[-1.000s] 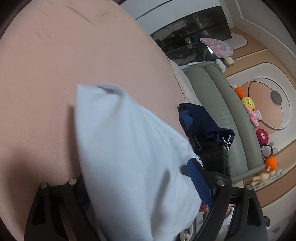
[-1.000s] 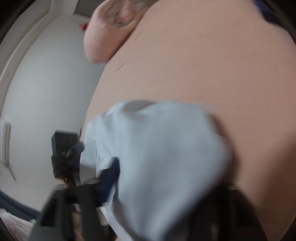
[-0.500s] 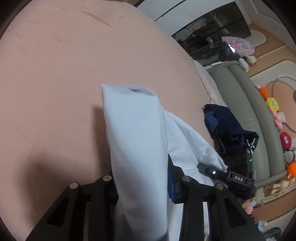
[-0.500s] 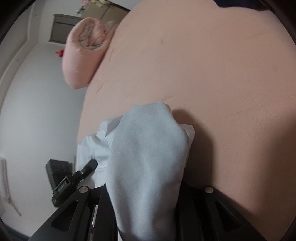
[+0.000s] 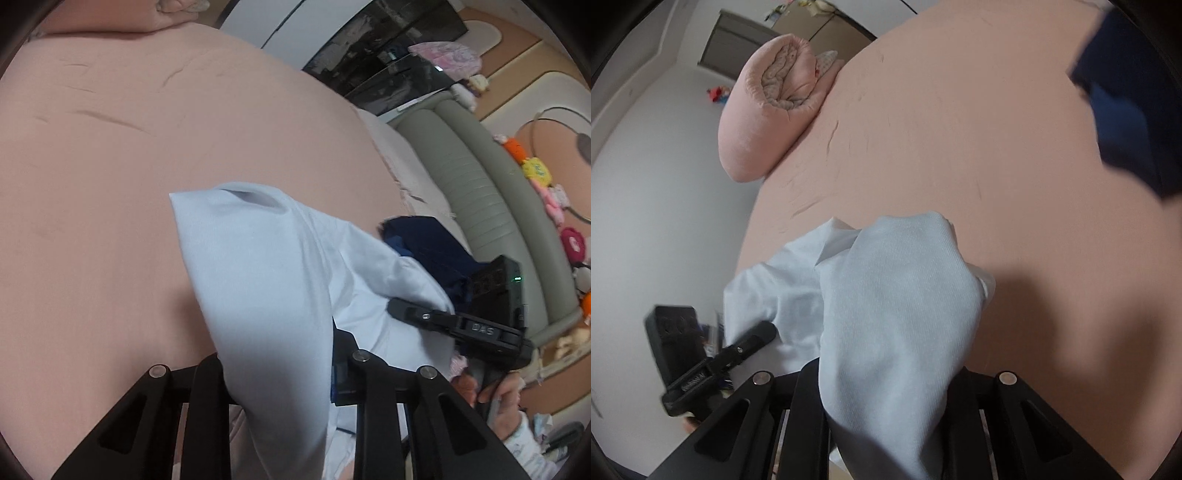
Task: Fold clothes
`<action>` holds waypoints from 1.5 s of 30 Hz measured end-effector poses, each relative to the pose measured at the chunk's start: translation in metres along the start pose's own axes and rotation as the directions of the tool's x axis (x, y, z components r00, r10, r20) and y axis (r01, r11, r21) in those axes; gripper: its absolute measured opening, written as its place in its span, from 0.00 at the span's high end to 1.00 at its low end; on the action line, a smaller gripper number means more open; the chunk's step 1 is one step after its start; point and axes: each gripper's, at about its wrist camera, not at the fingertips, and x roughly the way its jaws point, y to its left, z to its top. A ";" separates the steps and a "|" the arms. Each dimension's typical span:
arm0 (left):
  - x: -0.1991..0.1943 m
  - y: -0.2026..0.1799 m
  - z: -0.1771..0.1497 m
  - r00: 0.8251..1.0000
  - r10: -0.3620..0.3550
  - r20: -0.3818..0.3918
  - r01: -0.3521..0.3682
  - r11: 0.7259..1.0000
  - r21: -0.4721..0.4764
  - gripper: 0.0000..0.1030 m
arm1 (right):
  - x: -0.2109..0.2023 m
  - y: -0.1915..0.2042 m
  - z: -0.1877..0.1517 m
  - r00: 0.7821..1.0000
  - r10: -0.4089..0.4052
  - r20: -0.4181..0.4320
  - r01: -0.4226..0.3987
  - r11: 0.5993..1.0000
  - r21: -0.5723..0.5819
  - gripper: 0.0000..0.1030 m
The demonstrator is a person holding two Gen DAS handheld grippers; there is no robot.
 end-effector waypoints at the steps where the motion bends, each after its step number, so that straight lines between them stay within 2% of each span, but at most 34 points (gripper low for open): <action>1: 0.006 0.001 0.006 1.000 0.014 -0.008 -0.014 1.000 -0.004 0.78 | 0.003 0.001 0.007 1.000 -0.010 -0.003 0.010 1.000 -0.006 0.87; 4: 0.023 0.009 0.019 0.998 0.054 -0.034 -0.055 0.998 -0.016 0.78 | 0.012 0.001 0.022 0.999 -0.044 -0.030 0.043 0.999 -0.025 0.87; 9: 0.046 0.024 0.025 0.992 0.075 -0.104 -0.078 0.996 -0.033 0.78 | 0.034 -0.004 0.034 0.989 -0.129 -0.076 0.124 0.990 -0.067 0.87; 13: 0.052 0.038 0.019 0.995 0.044 -0.094 -0.051 0.996 -0.073 0.77 | 0.042 -0.019 0.031 0.986 -0.131 -0.099 0.126 0.990 -0.057 0.85; 15: 0.055 0.037 0.016 0.994 0.058 -0.097 -0.063 0.997 -0.049 0.72 | 0.047 -0.023 0.029 0.985 -0.134 -0.105 0.127 0.989 -0.075 0.83; 16: 0.057 0.036 0.015 0.992 0.076 -0.102 -0.079 0.996 -0.031 0.59 | 0.045 -0.028 0.024 0.983 -0.144 -0.112 0.134 0.986 -0.094 0.78; 17: 0.060 0.035 0.014 0.990 0.093 -0.108 -0.095 0.995 -0.014 0.33 | 0.045 -0.031 0.020 0.979 -0.162 -0.120 0.149 0.982 -0.117 0.68; 18: 0.064 0.033 0.012 0.987 0.110 -0.114 -0.111 0.994 0.000 0.19 | 0.047 -0.032 0.018 0.972 -0.197 -0.127 0.178 0.973 -0.147 0.59; 19: 0.068 0.031 0.011 0.985 0.128 -0.120 -0.127 0.992 0.014 0.09 | 0.048 -0.034 0.015 0.969 -0.210 -0.129 0.188 0.968 -0.164 0.45; 23: 0.078 0.024 0.010 0.975 0.175 -0.136 -0.171 0.984 0.042 0.09 | 0.042 -0.041 0.007 0.984 -0.125 -0.129 0.106 0.984 -0.147 0.20; 27: 0.076 0.018 0.016 0.966 0.204 -0.157 -0.211 0.977 -0.028 0.08 | 0.035 -0.046 0.001 0.982 -0.126 -0.143 0.111 0.988 -0.107 0.20; 30: 0.064 0.017 0.018 0.972 0.210 -0.110 -0.219 0.972 -0.086 0.08 | 0.026 -0.053 -0.004 0.980 -0.123 -0.158 0.113 0.991 -0.076 0.20; 32: 0.054 0.015 0.016 0.969 0.230 -0.089 -0.238 0.967 -0.092 0.08 | 0.018 -0.060 -0.009 0.979 -0.117 -0.167 0.110 0.993 -0.051 0.20; 34: 0.045 0.011 0.009 0.957 0.281 -0.078 -0.286 0.956 -0.065 0.08 | 0.009 -0.067 -0.014 0.977 -0.114 -0.178 0.111 0.993 -0.030 0.20; 38: 0.033 -0.022 -0.009 0.908 0.417 -0.034 -0.415 0.908 0.056 0.08 | 0.005 -0.070 -0.017 0.973 -0.098 -0.209 0.099 0.995 -0.007 0.18; 41: 0.025 -0.047 -0.023 0.861 0.508 0.007 -0.504 0.852 0.145 0.08 | 0.001 -0.078 -0.020 0.968 -0.077 -0.238 0.082 0.997 0.010 0.18; 45: 0.046 -0.101 -0.045 0.810 0.585 0.037 -0.565 0.763 0.315 0.07 | -0.008 -0.086 -0.021 0.963 -0.091 -0.254 0.098 0.995 0.014 0.18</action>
